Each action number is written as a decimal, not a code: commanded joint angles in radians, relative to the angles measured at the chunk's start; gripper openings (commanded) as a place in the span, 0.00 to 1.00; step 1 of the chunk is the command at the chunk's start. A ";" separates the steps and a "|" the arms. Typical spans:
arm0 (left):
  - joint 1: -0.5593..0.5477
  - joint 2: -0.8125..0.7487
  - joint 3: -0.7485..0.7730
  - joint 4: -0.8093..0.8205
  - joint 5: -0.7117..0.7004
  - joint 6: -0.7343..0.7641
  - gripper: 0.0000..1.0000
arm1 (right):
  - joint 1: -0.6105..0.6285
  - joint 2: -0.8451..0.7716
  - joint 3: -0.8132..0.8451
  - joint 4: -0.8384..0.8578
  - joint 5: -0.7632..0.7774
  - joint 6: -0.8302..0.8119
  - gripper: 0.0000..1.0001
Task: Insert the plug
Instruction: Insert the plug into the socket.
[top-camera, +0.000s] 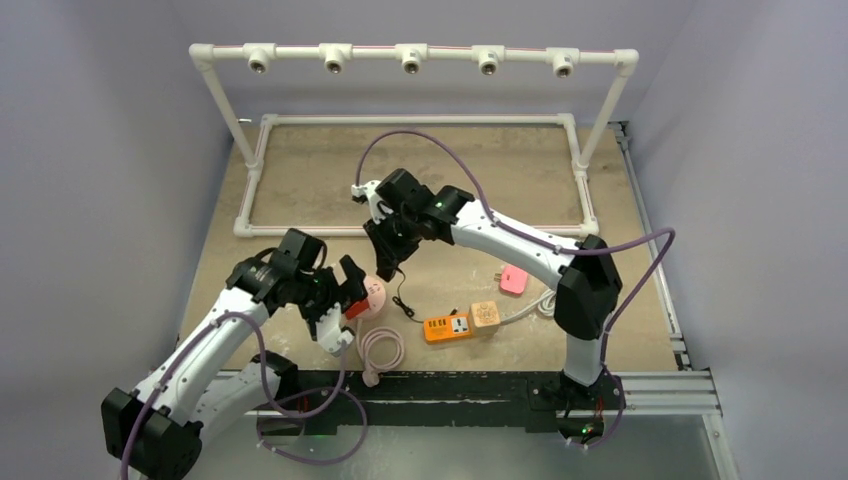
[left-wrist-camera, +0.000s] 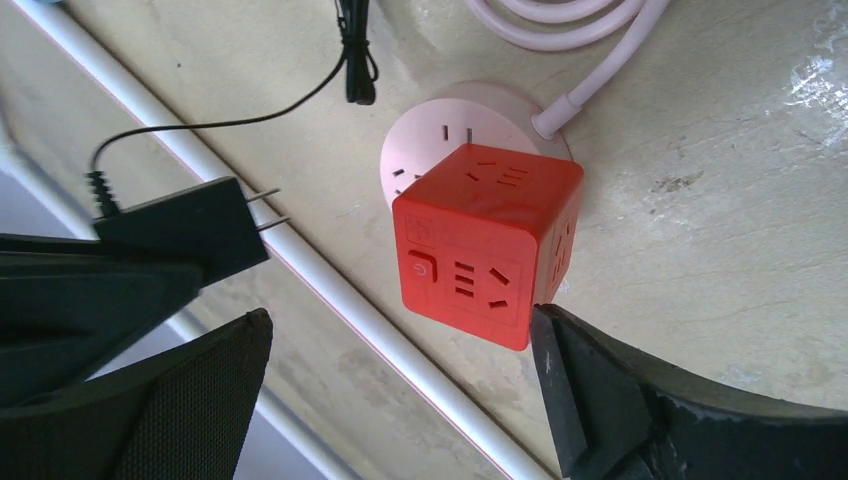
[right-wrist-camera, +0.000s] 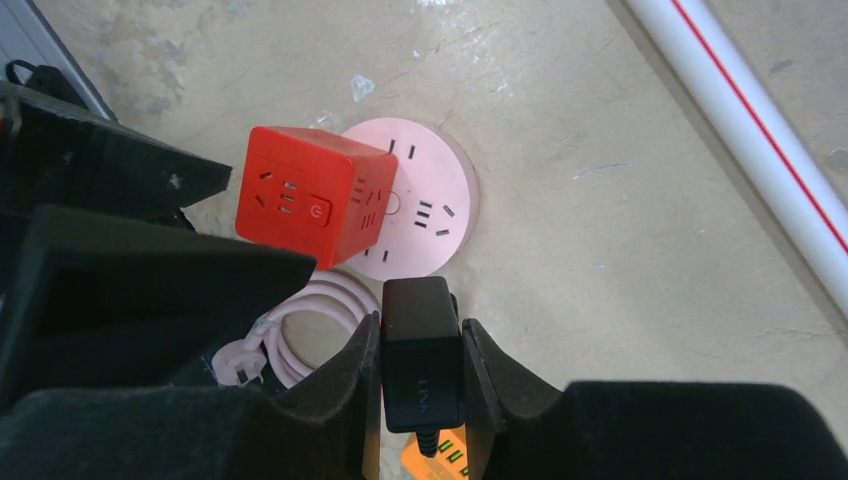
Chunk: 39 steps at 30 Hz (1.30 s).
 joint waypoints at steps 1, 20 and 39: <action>0.009 -0.065 -0.044 0.004 0.020 0.002 0.98 | 0.035 0.055 0.100 -0.094 0.090 0.038 0.00; 0.009 -0.046 -0.110 -0.021 -0.023 0.001 0.46 | 0.116 0.094 0.060 0.023 0.241 0.166 0.00; 0.009 -0.040 -0.119 -0.051 -0.064 0.013 0.20 | 0.156 0.091 -0.028 0.182 0.340 0.185 0.00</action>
